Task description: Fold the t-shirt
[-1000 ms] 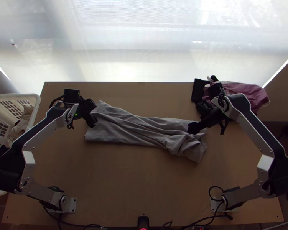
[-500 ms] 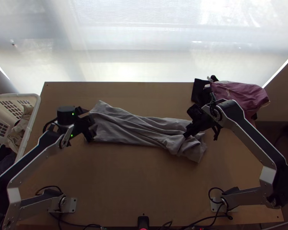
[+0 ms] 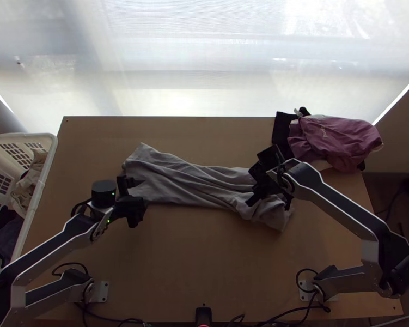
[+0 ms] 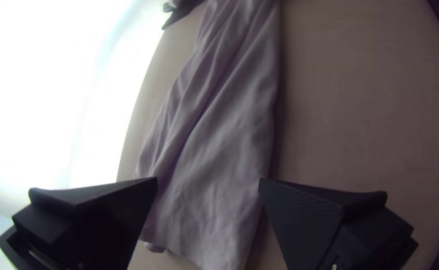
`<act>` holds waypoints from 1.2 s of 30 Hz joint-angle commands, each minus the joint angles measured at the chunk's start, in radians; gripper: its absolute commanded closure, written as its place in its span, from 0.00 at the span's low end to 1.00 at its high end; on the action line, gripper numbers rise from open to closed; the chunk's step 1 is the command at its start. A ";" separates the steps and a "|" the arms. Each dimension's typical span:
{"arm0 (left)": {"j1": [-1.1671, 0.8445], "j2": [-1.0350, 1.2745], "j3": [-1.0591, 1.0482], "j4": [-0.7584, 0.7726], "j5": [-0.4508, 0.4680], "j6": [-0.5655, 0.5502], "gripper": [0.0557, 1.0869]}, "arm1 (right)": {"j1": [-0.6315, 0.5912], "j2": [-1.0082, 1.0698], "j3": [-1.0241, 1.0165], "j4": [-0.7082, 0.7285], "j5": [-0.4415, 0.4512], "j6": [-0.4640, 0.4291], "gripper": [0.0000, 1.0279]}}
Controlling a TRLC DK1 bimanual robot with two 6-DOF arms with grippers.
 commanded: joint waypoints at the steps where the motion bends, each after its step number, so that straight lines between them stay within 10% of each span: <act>1: -0.092 0.025 -0.128 0.120 0.004 0.060 0.05 | 0.029 0.041 -0.063 0.108 0.017 0.006 0.97; 36: -0.009 0.387 0.094 0.251 -0.112 0.161 0.05 | 0.026 0.107 -0.108 0.260 0.017 0.018 0.97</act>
